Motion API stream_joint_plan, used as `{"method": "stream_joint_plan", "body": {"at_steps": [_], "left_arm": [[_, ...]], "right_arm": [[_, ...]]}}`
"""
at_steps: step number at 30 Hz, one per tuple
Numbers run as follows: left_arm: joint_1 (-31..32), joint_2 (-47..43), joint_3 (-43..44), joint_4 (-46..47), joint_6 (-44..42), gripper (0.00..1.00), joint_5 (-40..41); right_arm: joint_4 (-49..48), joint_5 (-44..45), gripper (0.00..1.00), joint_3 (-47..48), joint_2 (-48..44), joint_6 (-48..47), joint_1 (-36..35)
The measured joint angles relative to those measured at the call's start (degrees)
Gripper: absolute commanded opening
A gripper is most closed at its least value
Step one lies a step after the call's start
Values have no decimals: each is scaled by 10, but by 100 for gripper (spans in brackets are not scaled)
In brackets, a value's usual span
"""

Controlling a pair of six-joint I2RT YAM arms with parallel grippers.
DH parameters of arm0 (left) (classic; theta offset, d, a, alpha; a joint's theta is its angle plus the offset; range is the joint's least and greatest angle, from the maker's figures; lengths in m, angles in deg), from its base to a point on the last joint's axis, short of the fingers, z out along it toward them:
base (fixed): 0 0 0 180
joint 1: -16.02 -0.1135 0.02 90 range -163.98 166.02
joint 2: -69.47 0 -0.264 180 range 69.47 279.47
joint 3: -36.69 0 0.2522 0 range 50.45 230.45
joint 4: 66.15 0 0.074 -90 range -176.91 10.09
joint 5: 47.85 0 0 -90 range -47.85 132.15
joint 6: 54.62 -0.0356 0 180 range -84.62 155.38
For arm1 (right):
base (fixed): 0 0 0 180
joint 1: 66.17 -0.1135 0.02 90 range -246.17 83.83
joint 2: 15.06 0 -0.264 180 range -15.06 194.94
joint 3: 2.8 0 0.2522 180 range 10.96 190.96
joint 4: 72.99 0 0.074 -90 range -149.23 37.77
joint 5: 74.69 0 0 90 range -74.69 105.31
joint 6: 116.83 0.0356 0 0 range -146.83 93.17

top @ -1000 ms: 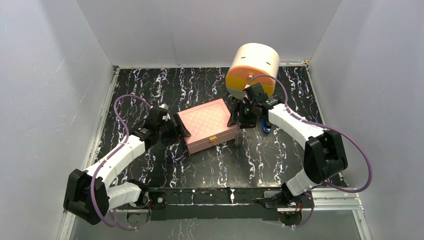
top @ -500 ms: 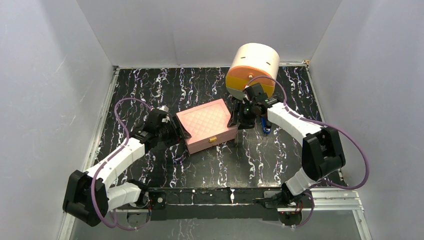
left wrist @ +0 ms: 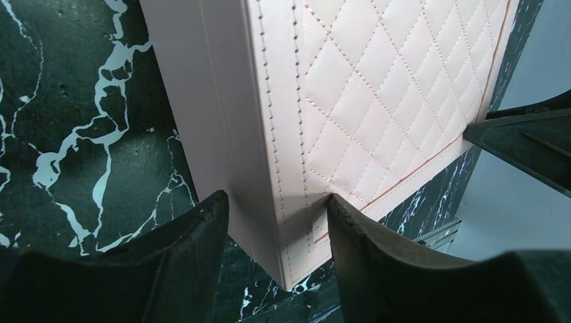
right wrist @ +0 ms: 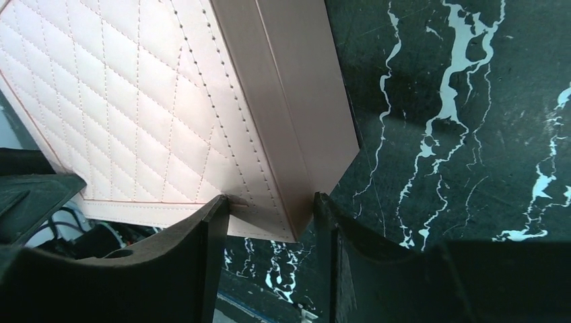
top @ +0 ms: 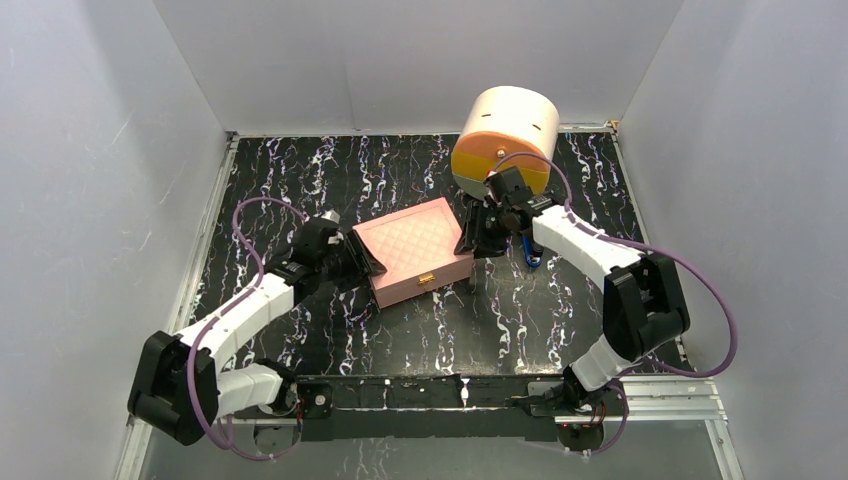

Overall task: Organize the mixed jewelry
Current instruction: Close the jewelry box at the center of the board, then reset both arms

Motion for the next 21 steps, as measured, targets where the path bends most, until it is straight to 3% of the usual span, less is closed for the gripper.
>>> {"method": "stream_joint_plan", "body": {"at_steps": [5, 10, 11, 13, 16, 21], "left_arm": [[9, 7, 5, 5, 4, 52, 14], [21, 1, 48, -53, -23, 66, 65], [23, 0, 60, -73, -37, 75, 78], [22, 1, 102, -135, -73, 81, 114], [22, 1, 203, -217, -113, 82, 178], [22, -33, 358, -283, -164, 82, 298]], "right_arm": [[28, 58, 55, 30, 8, 0, -27], [90, 130, 67, 94, 21, -4, -55], [102, 146, 68, 105, 23, -7, -59], [119, 176, 72, 121, 24, -16, -63], [128, 224, 81, 146, 4, -24, -59], [138, 317, 99, 152, -128, -31, -57]]}}
